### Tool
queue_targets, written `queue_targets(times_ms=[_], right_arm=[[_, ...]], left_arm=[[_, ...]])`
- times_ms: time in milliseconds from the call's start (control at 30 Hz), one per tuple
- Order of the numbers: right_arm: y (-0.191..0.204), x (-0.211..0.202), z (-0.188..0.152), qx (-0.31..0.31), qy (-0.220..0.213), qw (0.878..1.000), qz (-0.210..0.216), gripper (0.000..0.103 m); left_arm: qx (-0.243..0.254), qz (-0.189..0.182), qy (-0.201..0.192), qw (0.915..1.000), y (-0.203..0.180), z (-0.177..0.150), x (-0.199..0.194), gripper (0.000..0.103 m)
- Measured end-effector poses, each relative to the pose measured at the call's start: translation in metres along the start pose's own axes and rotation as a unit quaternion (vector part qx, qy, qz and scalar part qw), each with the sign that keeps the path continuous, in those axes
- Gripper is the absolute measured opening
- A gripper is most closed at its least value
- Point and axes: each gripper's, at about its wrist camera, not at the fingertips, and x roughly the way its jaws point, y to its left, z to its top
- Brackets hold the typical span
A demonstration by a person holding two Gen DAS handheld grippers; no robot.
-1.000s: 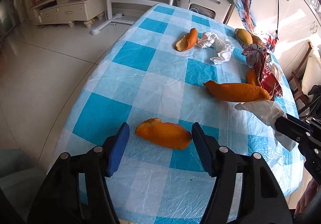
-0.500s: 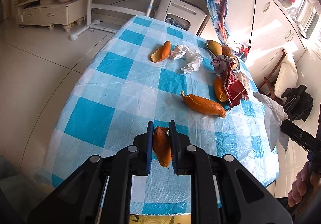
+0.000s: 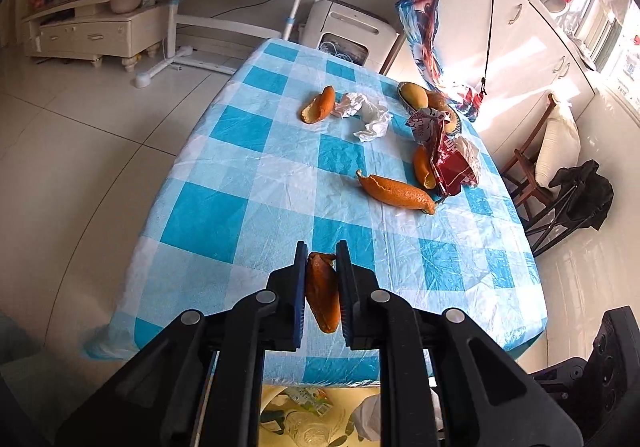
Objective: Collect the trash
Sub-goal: 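Carry the orange peel and tissue over the yellow basin and open both grippers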
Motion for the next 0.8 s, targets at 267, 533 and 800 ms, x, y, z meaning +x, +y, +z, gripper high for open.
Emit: queue_targets(times_ms=[267,533,800], right_arm=[[0.033,0.027,-0.024,-0.071,0.067,0.995,-0.022,0.059],[-0.025,-0.064,-0.015,0.096,-0.157,0.98,-0.071,0.073],[-0.042,-0.108,-0.023,0.195,-0.286,0.931,-0.113,0.08]], left_arm=[[0.015,-0.035,0.024,0.999,-0.008,-0.039,-0.029,0.013],[0.074,-0.036,0.102,0.9914,-0.034,-0.1,-0.031,0.014],[0.173,0.033,0.112,0.9779,-0.061,-0.132,-0.033,0.07]])
